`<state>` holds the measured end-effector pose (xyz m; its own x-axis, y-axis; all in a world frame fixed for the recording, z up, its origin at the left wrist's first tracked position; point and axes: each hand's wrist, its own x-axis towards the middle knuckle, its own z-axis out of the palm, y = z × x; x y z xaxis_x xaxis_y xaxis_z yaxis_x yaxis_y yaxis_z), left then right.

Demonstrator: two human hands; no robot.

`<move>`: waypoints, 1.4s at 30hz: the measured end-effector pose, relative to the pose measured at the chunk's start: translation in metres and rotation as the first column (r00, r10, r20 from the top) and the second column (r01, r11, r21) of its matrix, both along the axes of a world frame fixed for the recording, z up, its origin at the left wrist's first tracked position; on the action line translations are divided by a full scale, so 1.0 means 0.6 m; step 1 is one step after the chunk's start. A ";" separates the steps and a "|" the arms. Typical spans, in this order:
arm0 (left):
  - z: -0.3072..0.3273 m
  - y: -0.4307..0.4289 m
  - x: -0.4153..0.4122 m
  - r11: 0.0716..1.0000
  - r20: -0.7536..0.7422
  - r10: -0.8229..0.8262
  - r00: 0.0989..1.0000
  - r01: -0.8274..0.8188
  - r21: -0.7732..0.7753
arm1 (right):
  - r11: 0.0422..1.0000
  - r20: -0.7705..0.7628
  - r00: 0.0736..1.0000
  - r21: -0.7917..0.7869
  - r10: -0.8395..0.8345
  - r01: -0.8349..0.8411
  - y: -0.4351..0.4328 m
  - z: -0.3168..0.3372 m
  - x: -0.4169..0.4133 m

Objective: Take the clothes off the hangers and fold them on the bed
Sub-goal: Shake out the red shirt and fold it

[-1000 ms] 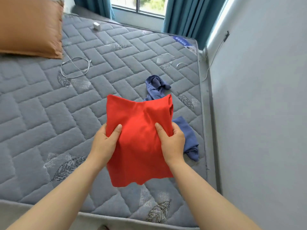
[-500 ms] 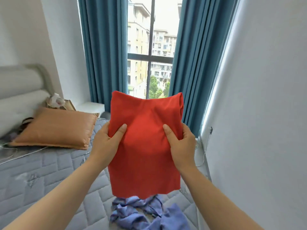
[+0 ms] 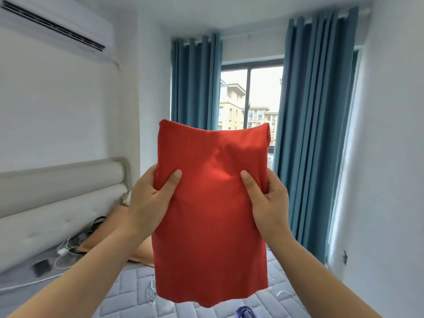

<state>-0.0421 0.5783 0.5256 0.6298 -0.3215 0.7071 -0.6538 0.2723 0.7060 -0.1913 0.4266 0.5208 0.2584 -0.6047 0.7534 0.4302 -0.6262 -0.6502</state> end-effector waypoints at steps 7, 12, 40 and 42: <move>0.055 0.114 0.068 0.992 0.076 0.128 0.989 -0.127 -0.018 | 0.996 0.047 0.995 -0.022 0.086 -0.085 0.080 0.049 0.104; 0.076 0.210 0.134 0.972 0.101 0.235 0.967 -0.232 -0.041 | 0.983 0.076 0.980 -0.039 0.182 -0.179 0.160 0.068 0.198; 0.040 0.569 0.399 0.667 0.042 0.743 0.668 -0.744 0.033 | 0.617 -0.116 0.615 -0.020 0.780 -0.786 0.448 0.050 0.690; 0.037 0.601 0.414 0.653 0.036 0.756 0.654 -0.757 0.034 | 0.586 -0.122 0.582 0.000 0.804 -0.810 0.485 0.045 0.720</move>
